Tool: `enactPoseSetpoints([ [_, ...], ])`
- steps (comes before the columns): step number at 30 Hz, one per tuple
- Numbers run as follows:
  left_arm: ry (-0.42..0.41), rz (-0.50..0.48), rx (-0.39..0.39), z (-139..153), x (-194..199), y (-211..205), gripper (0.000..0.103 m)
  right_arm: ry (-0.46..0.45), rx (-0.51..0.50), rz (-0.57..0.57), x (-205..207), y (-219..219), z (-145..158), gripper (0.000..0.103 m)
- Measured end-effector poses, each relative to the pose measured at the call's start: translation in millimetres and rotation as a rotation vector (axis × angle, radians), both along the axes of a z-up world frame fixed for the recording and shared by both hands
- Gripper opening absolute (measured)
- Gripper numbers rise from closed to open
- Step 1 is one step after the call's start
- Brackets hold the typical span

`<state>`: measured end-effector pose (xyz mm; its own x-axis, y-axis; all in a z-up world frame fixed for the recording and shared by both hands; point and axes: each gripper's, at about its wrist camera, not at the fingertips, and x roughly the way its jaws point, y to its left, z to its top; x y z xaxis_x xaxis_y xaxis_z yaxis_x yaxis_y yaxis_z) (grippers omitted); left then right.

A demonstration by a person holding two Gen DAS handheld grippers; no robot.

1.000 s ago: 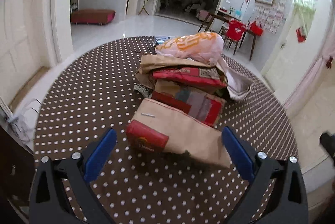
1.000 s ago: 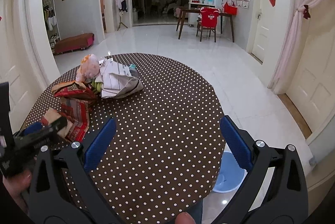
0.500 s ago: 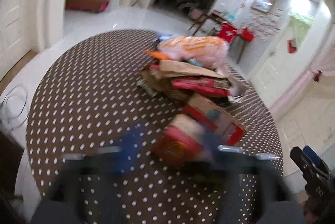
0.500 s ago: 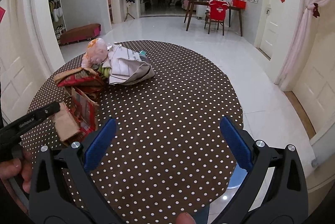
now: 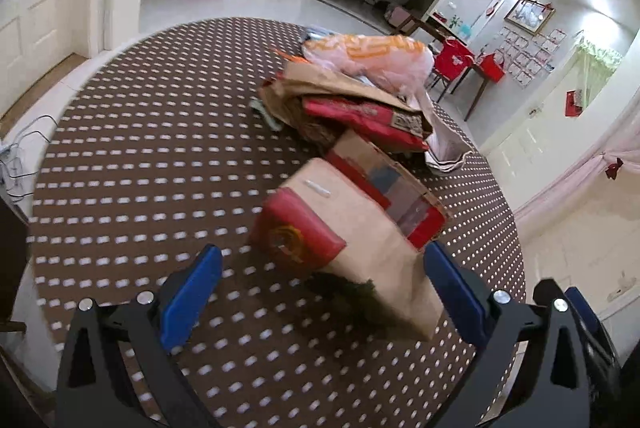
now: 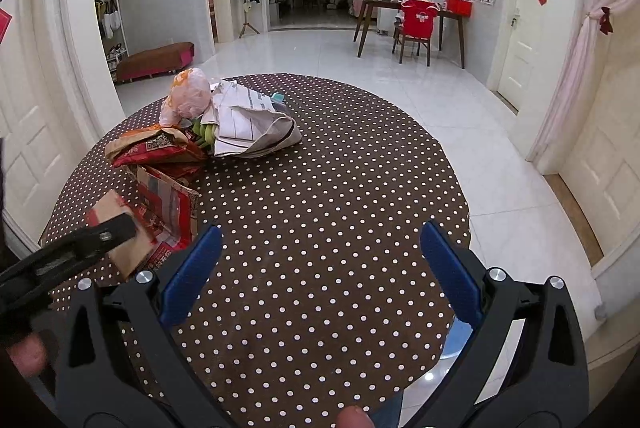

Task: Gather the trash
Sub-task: 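Grasp the brown paper bag with red print with the left gripper, then grasp the red-and-brown paper snack bag with the right gripper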

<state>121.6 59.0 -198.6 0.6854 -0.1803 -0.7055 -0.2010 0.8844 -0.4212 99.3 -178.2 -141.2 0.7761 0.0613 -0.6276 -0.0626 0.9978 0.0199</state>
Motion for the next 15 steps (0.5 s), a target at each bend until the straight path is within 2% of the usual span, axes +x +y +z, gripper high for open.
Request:
enactPoseSetpoints([
  [1,-0.024,0.001,0.0,-1,1,-1,0.094,0.001,0.0,0.002,0,0,0,0.097],
  [2,-0.034,-0.006,-0.002,-2,3,-3,0.07,0.001,0.0,0.003,-1,0,0,0.097],
  [4,-0.023,-0.04,-0.022,-6,9,-2,0.053,0.0,-0.001,0.003,-2,-1,-1,0.097],
  [5,-0.021,-0.055,-0.023,-6,10,0,0.04,0.003,0.002,0.003,-1,-1,-1,0.097],
  [7,-0.018,-0.086,-0.035,-9,14,4,0.027,0.008,0.011,0.006,0,-2,-3,0.097],
  [11,-0.048,-0.123,-0.027,-8,7,11,0.017,0.028,0.022,0.021,3,-1,-8,0.097],
  [15,-0.094,-0.141,0.015,4,-4,20,0.013,0.025,0.026,0.07,4,8,-8,0.097],
])
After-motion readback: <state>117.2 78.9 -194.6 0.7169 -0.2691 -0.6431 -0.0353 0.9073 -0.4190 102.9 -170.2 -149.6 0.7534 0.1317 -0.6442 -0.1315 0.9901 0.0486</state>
